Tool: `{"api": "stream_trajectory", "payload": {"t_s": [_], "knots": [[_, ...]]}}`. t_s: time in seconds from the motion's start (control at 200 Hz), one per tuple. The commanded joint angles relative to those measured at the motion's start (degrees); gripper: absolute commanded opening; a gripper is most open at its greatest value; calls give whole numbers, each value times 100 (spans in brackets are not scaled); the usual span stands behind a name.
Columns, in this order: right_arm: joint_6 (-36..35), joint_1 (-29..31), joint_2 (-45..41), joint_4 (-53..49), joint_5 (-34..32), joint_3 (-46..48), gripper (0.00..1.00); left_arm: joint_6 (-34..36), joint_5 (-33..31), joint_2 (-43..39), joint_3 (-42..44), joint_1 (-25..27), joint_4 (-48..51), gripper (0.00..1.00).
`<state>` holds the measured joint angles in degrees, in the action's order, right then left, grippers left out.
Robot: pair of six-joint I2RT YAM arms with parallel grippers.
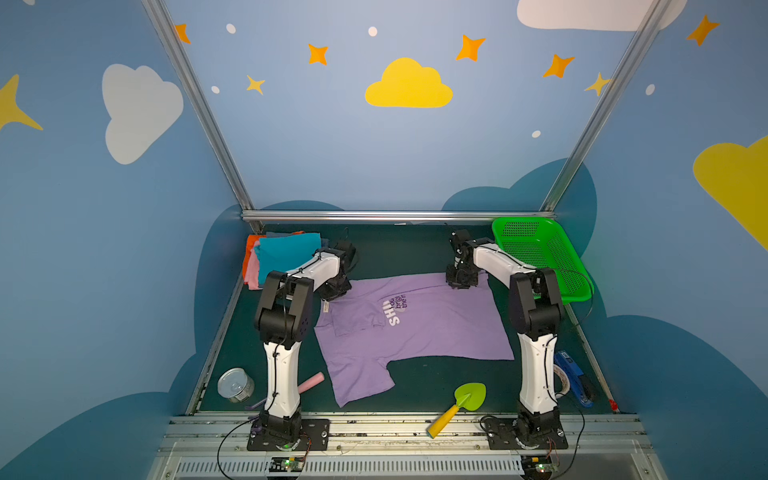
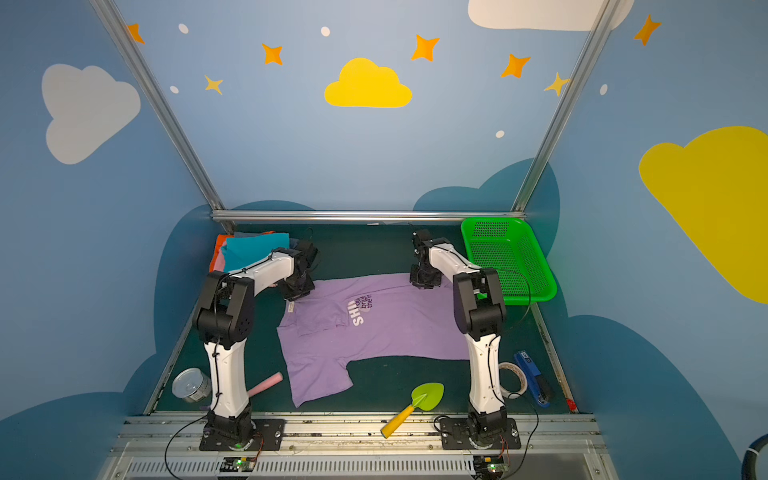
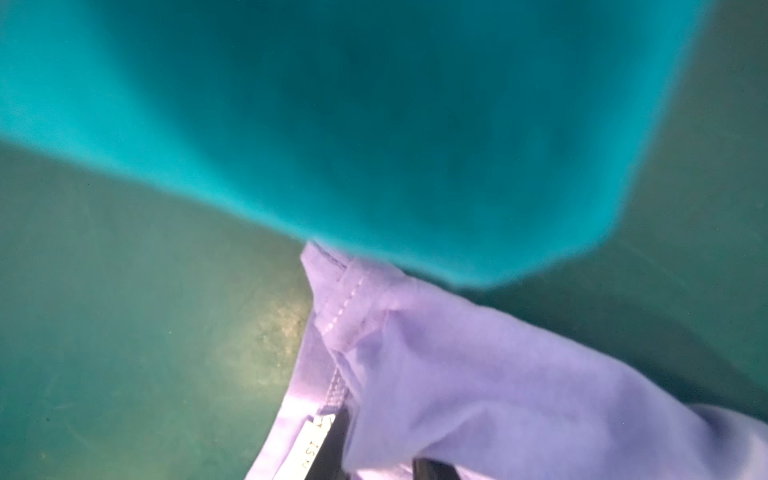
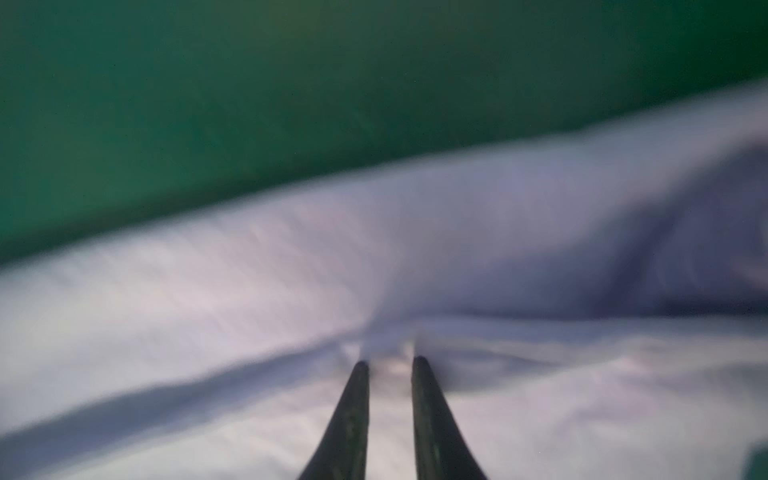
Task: Fold and stack the t-shirts
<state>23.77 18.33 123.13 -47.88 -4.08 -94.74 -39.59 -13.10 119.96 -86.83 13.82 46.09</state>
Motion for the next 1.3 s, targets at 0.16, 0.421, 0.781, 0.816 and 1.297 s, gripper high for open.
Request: {"api": "stream_trajectory", "payload": {"t_s": [0.16, 0.421, 0.781, 0.816, 1.297], "knots": [[302, -169, -1350, 253, 6, 1819, 18, 40, -61, -19, 205, -141, 102, 27], [288, -223, -1871, 232, 63, 1753, 17, 59, -78, -155, 160, -131, 203, 27], [163, -242, -739, 13, 327, 305, 9, 123, -151, 409, -555, 308, 428, 28], [167, -244, -645, 48, 363, 269, 9, 123, -133, 492, -625, 327, 419, 28], [312, -1122, -214, 61, 398, 244, 10, 443, -35, 1501, -2024, 303, 669, 28]]}}
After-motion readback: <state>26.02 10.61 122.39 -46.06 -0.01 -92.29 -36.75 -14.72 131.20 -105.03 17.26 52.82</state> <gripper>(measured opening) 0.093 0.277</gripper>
